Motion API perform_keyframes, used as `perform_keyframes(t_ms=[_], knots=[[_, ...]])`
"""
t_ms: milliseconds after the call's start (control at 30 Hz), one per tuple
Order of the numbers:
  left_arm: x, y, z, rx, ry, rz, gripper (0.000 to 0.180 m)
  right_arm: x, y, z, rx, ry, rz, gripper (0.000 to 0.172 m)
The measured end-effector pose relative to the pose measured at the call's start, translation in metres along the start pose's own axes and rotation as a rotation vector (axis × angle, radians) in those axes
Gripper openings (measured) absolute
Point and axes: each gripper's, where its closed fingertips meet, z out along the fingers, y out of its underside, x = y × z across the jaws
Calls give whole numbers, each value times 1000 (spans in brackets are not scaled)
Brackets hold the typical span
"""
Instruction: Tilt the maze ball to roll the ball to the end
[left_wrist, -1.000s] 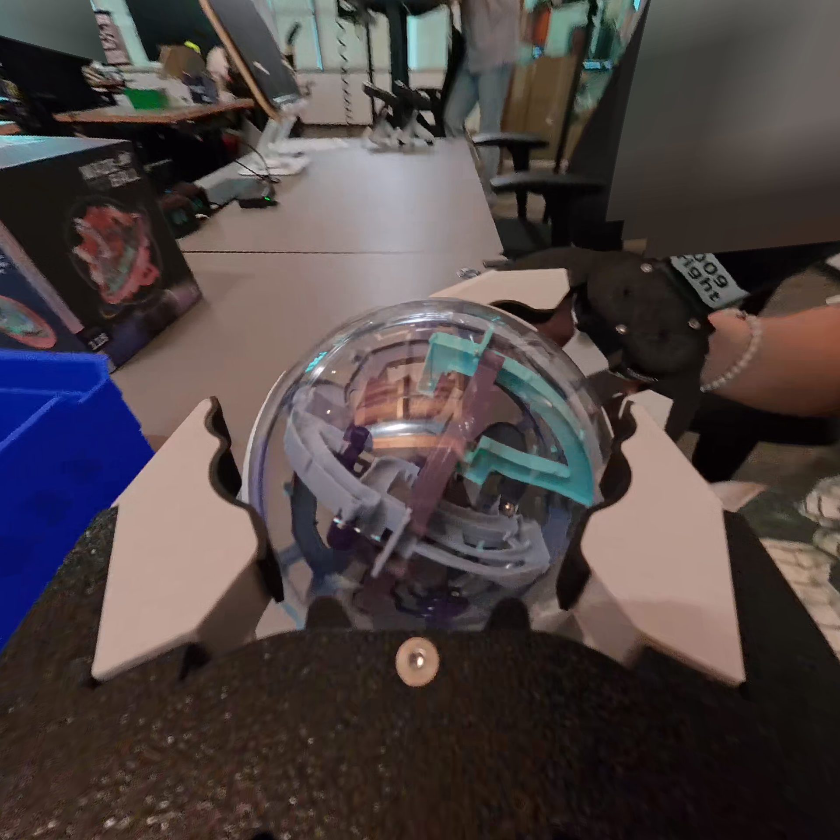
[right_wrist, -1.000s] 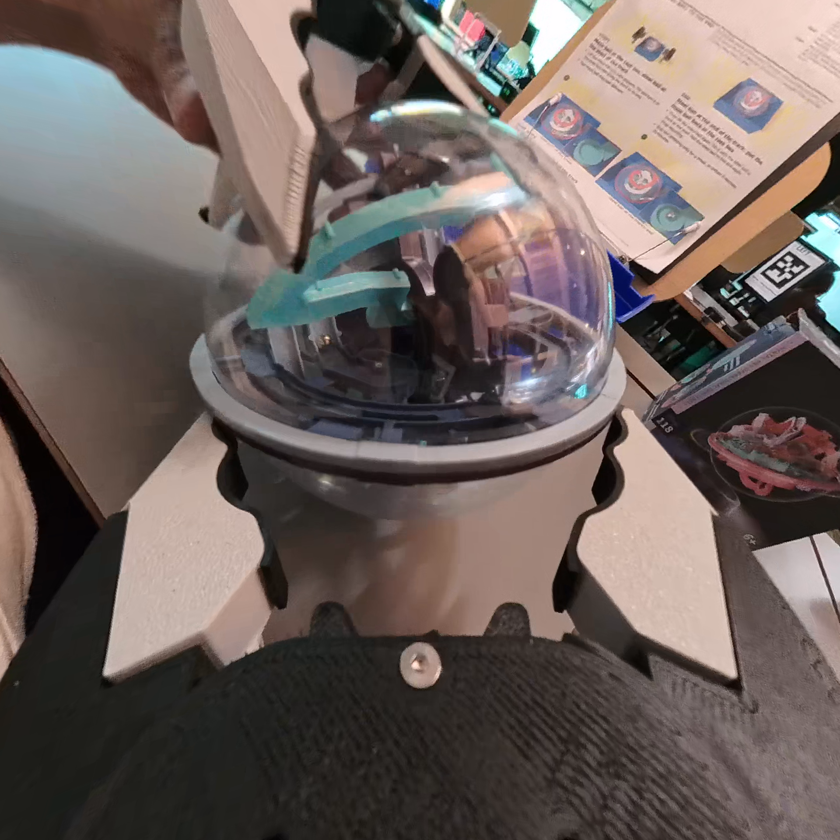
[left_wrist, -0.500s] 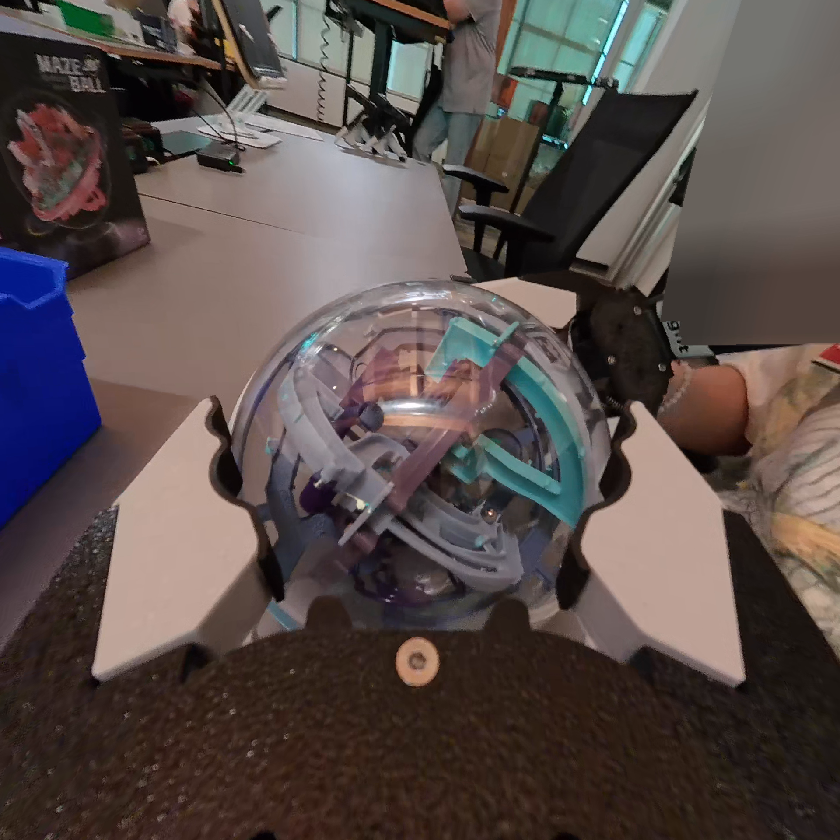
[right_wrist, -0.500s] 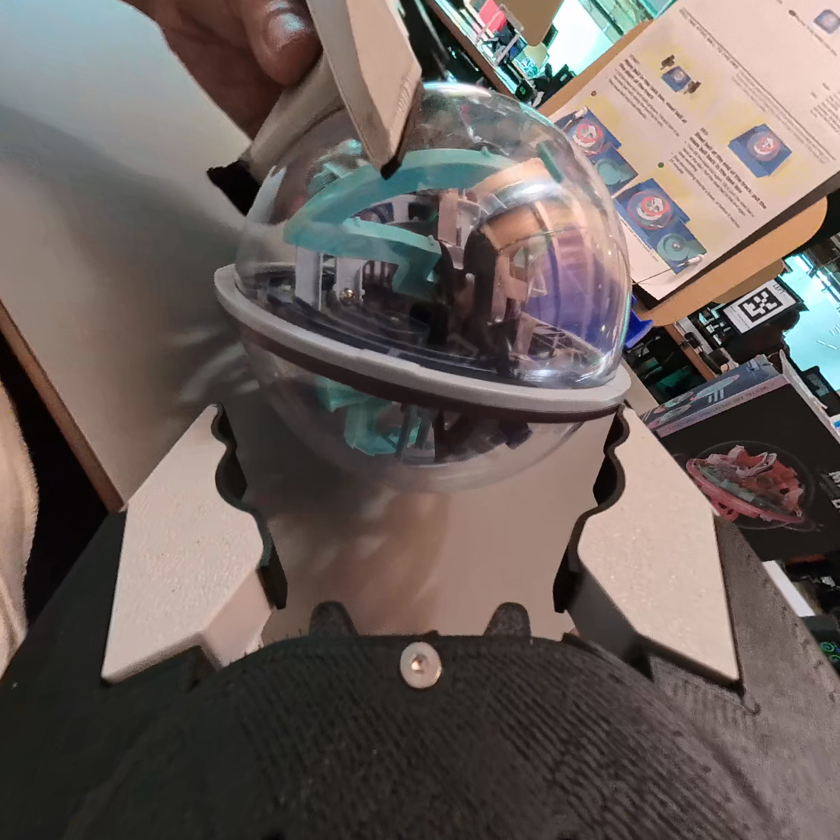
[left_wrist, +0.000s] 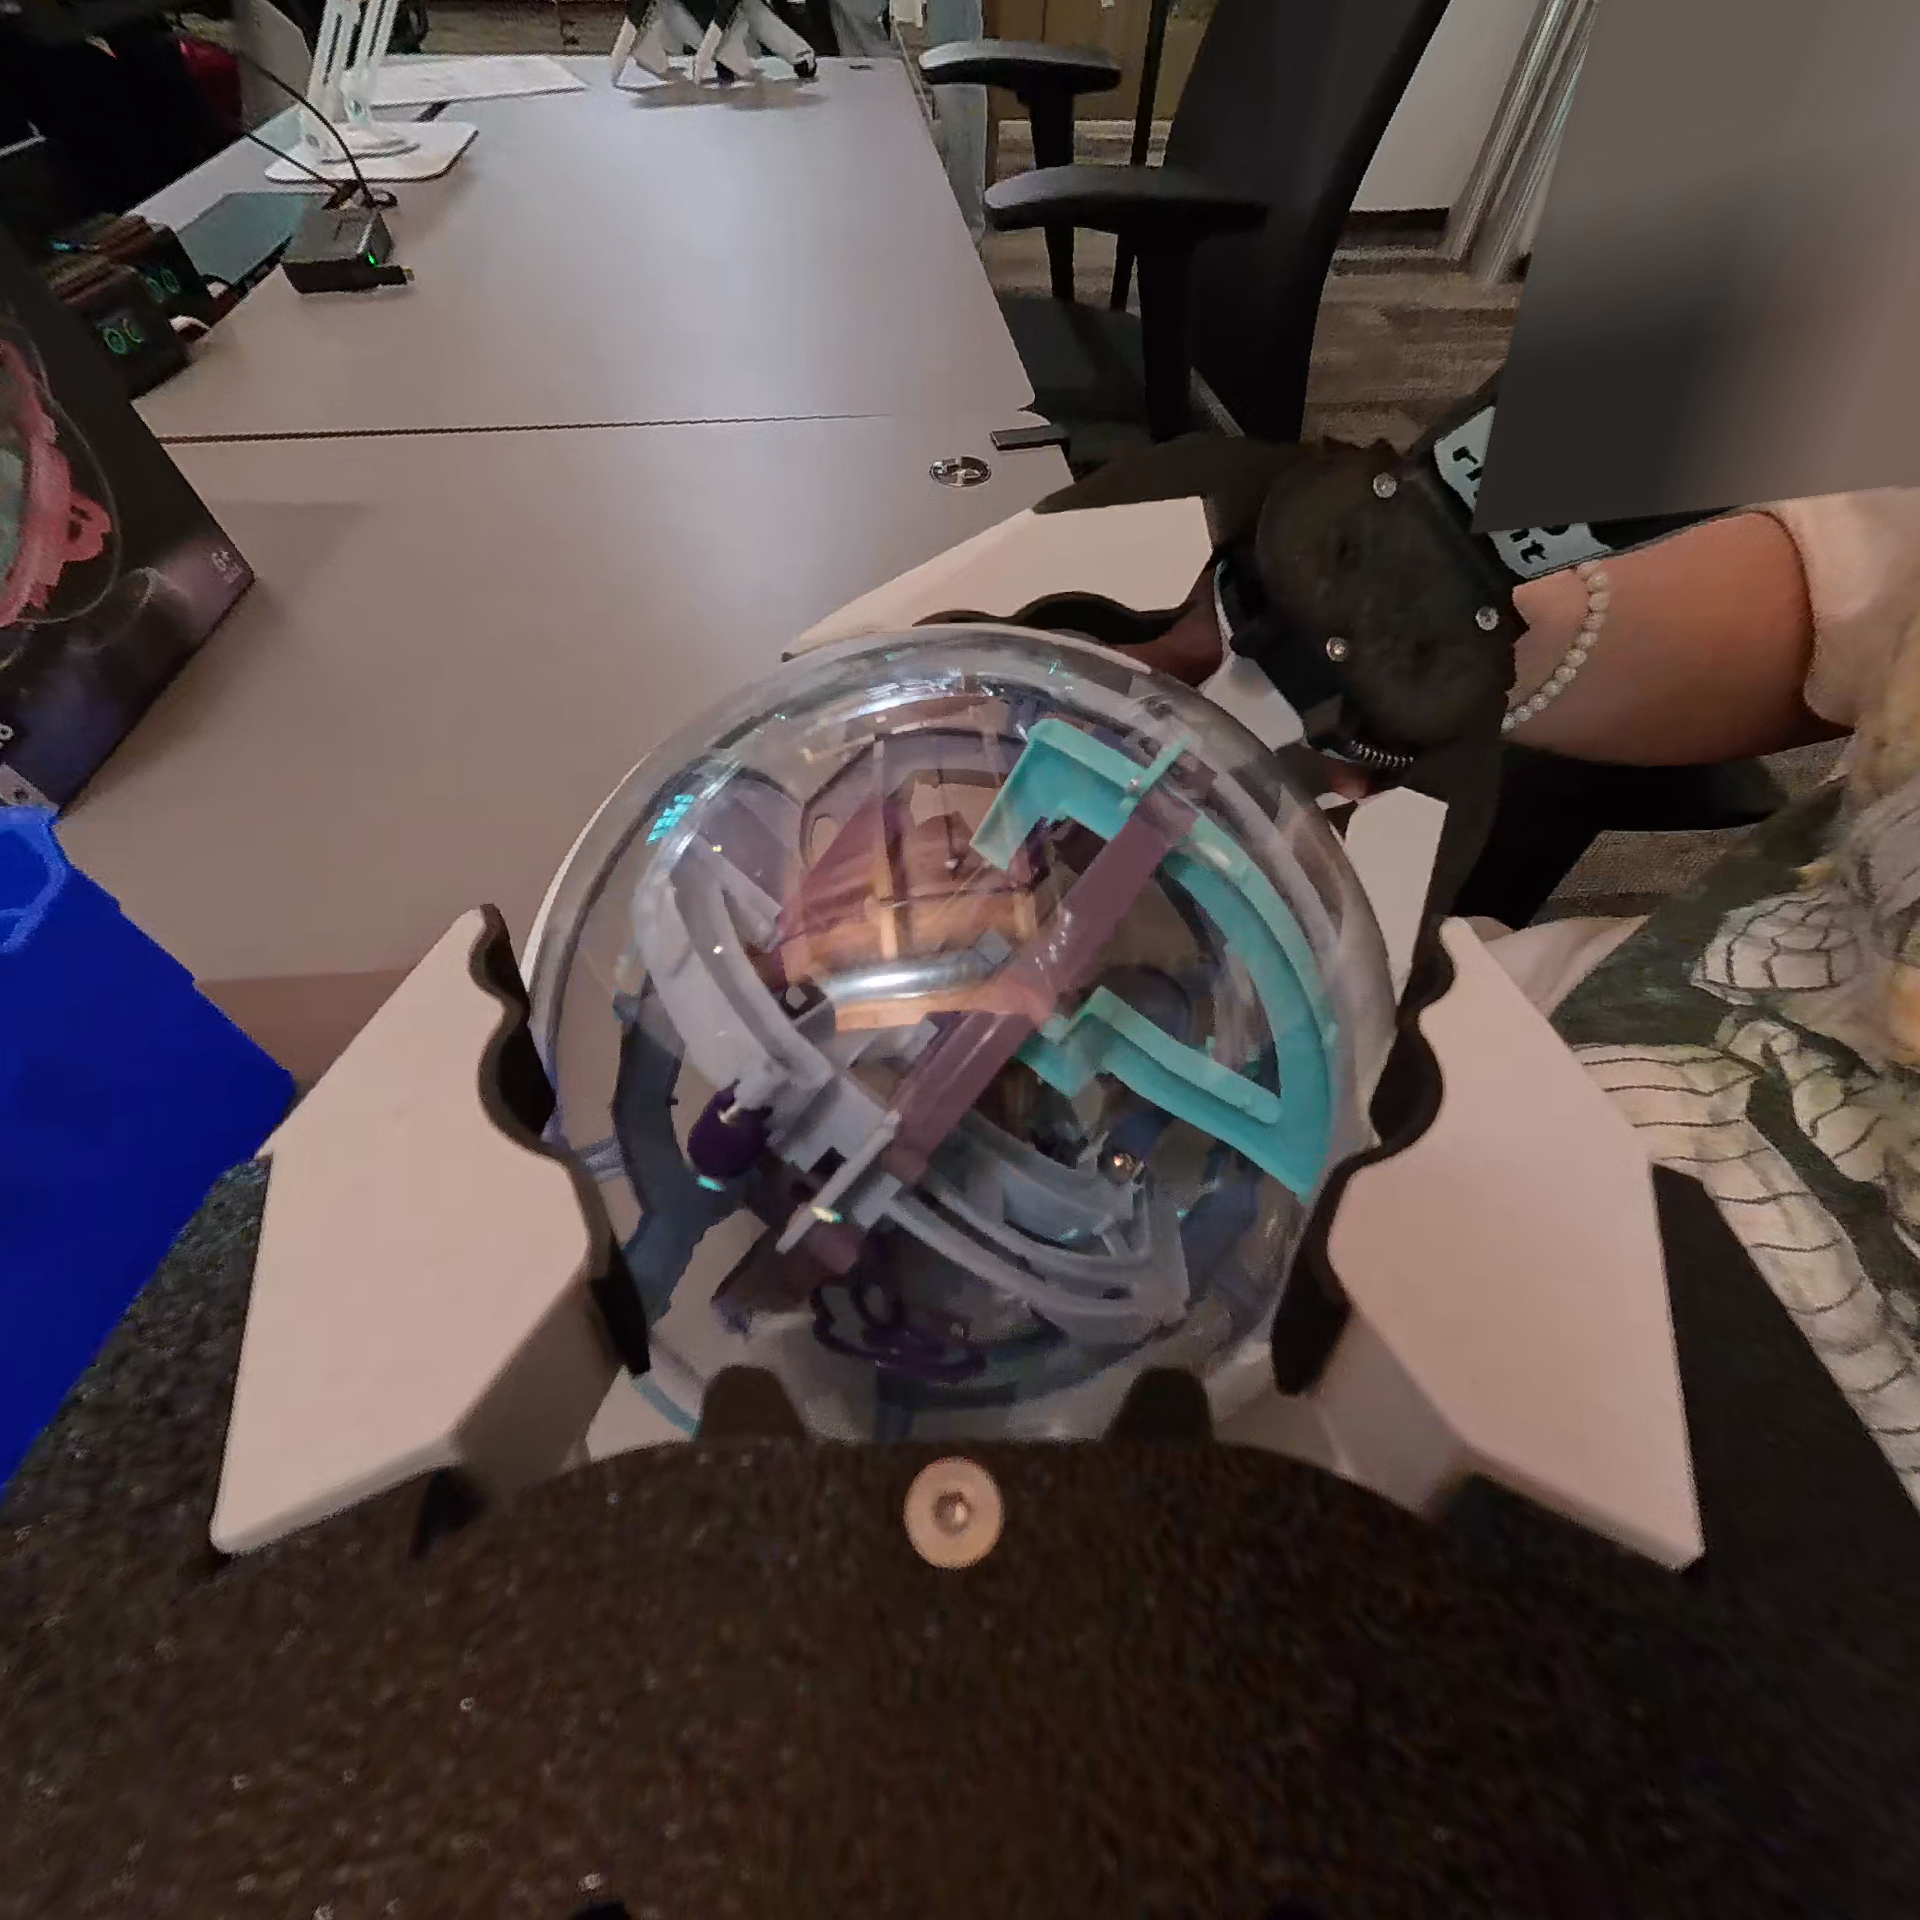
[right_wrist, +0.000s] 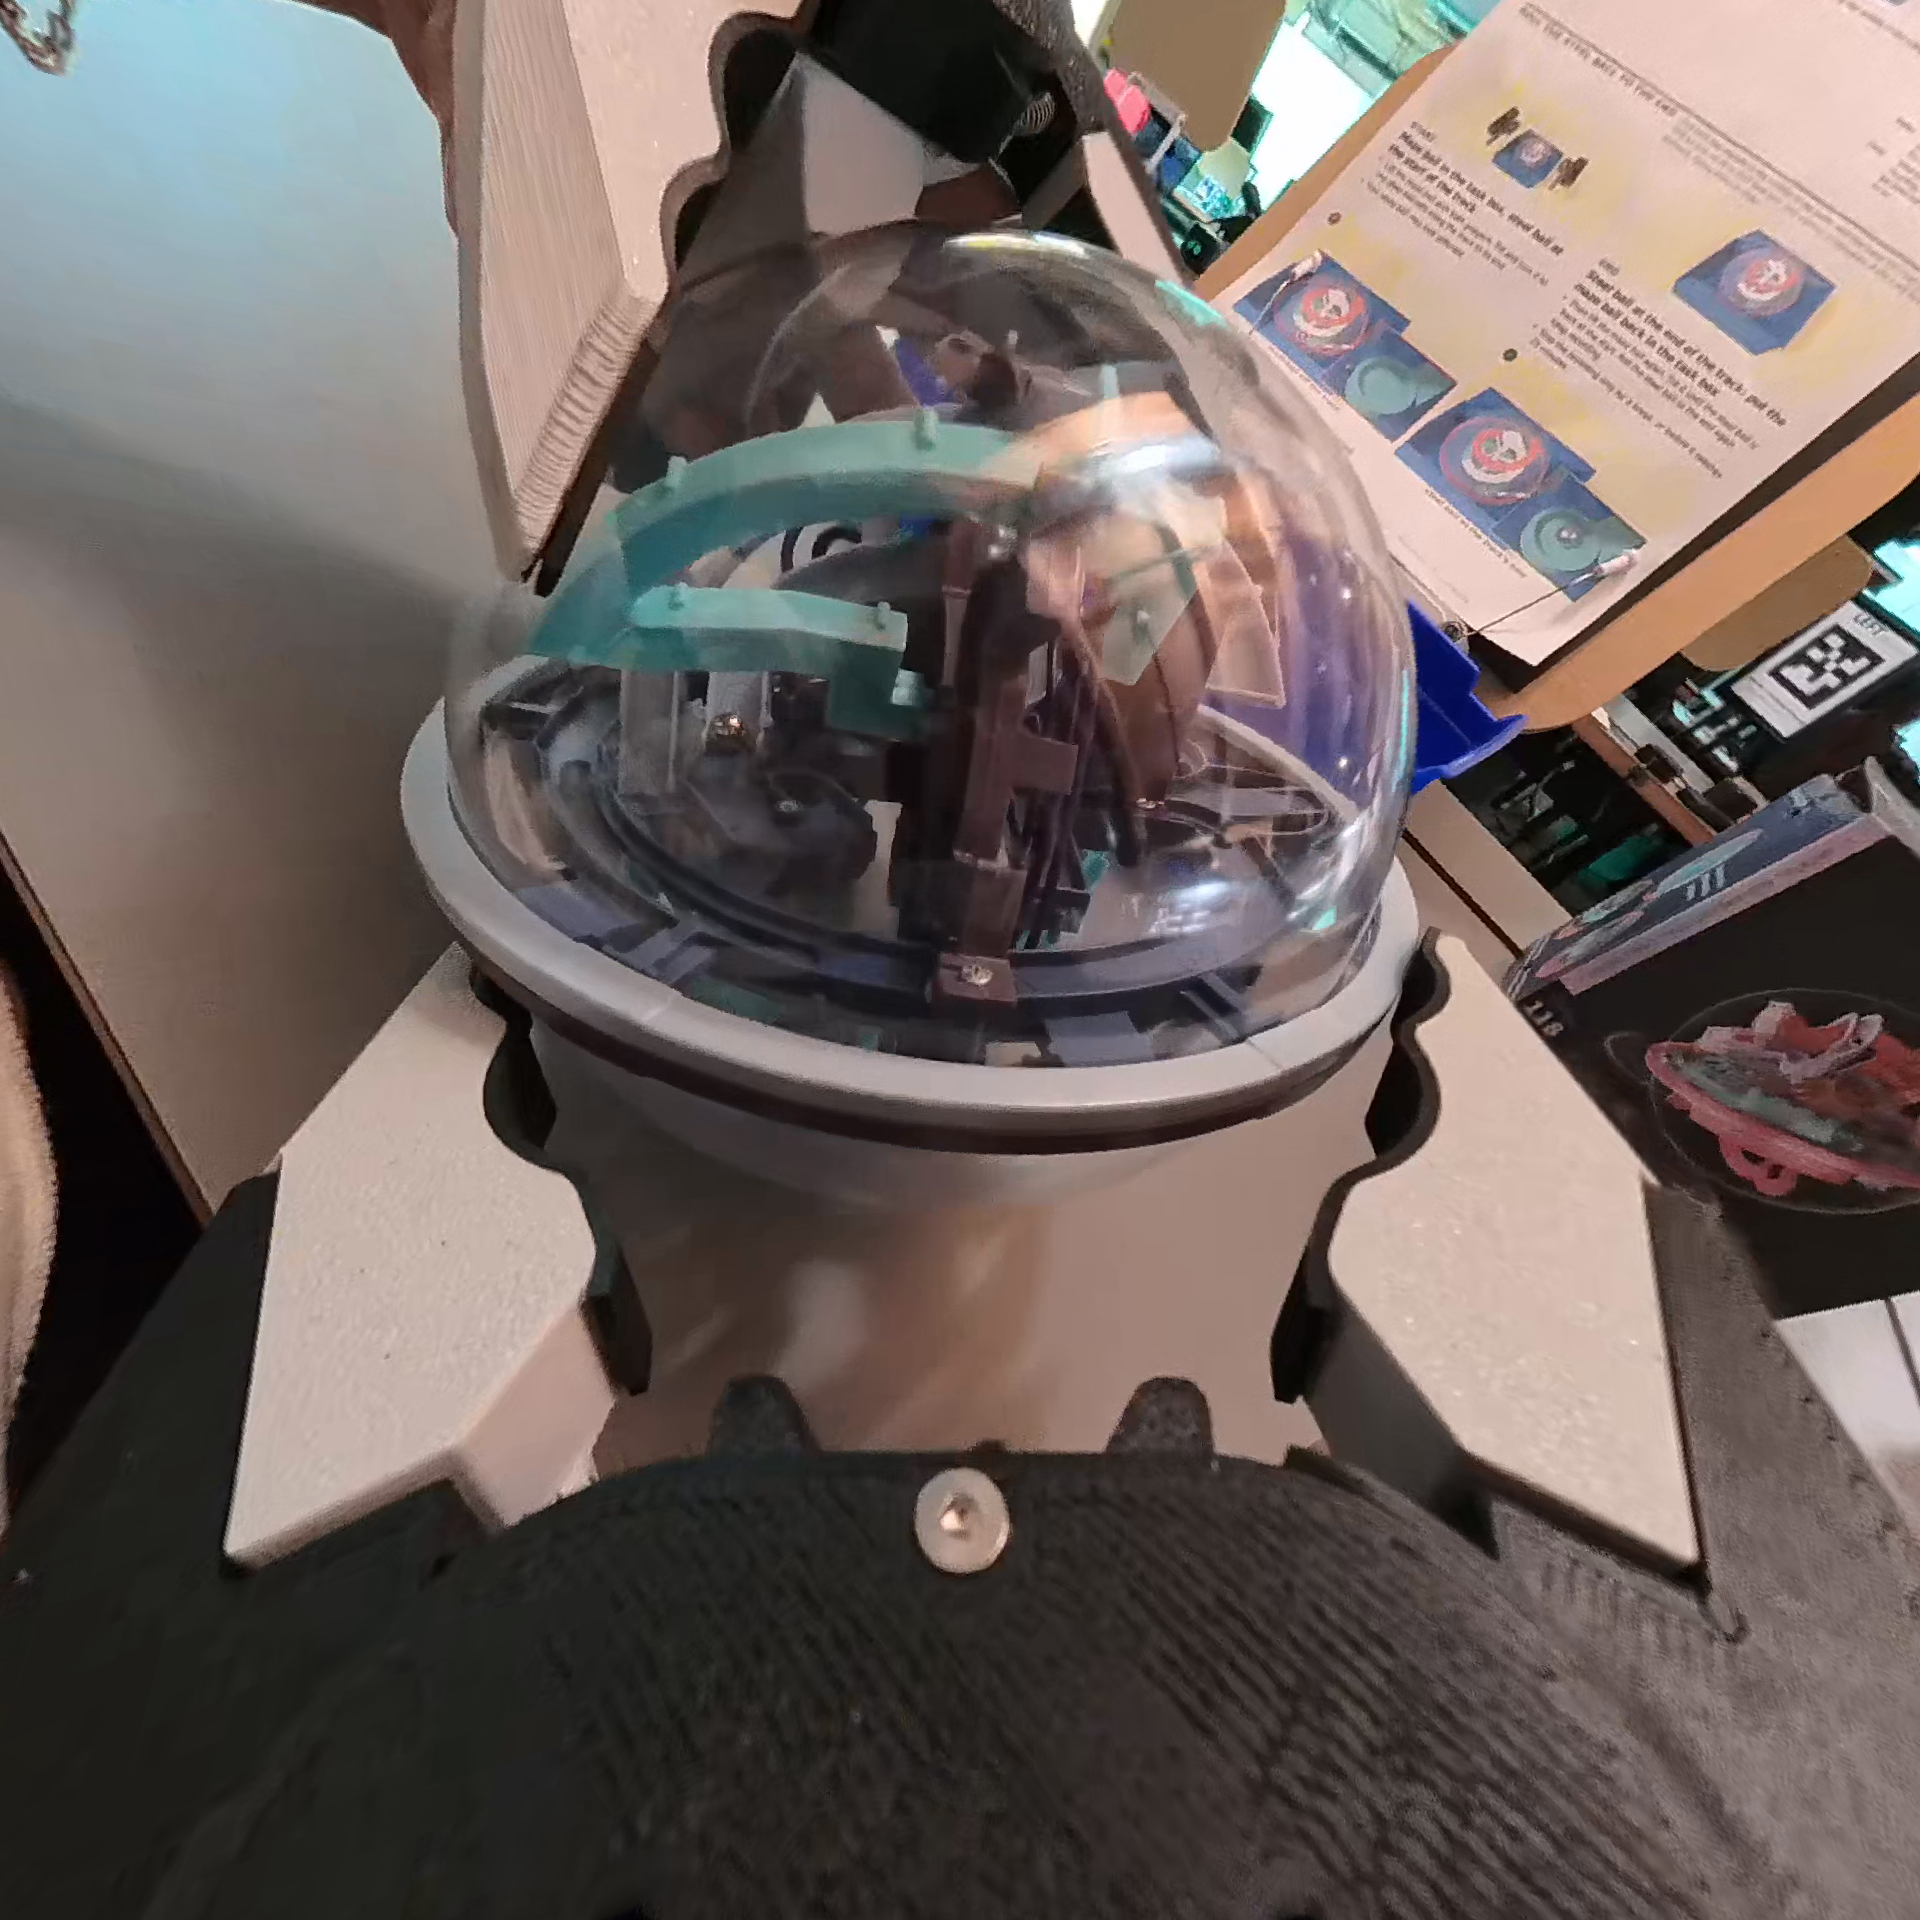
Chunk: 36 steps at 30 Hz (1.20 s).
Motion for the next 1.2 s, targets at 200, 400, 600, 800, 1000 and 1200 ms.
perform_keyframes(t_ms=[200,400,600,800,1000,1200], knots=[[-1,-4,5,-1,11,-2,157,0,5,1,1,29,96,157],[-3,-4,6,-28,28,-6,156,0,7,1,-24,41,123,157],[-12,-1,5,-91,54,-78,156,1,10,8,-68,4,205,157],[-23,0,5,-99,101,-181,156,5,11,13,-84,-29,234,155],[-32,0,4,-79,105,-261,156,10,20,16,-95,-37,156,151],[-35,0,7,-117,89,-292,156,12,32,20,-149,1,94,153]])
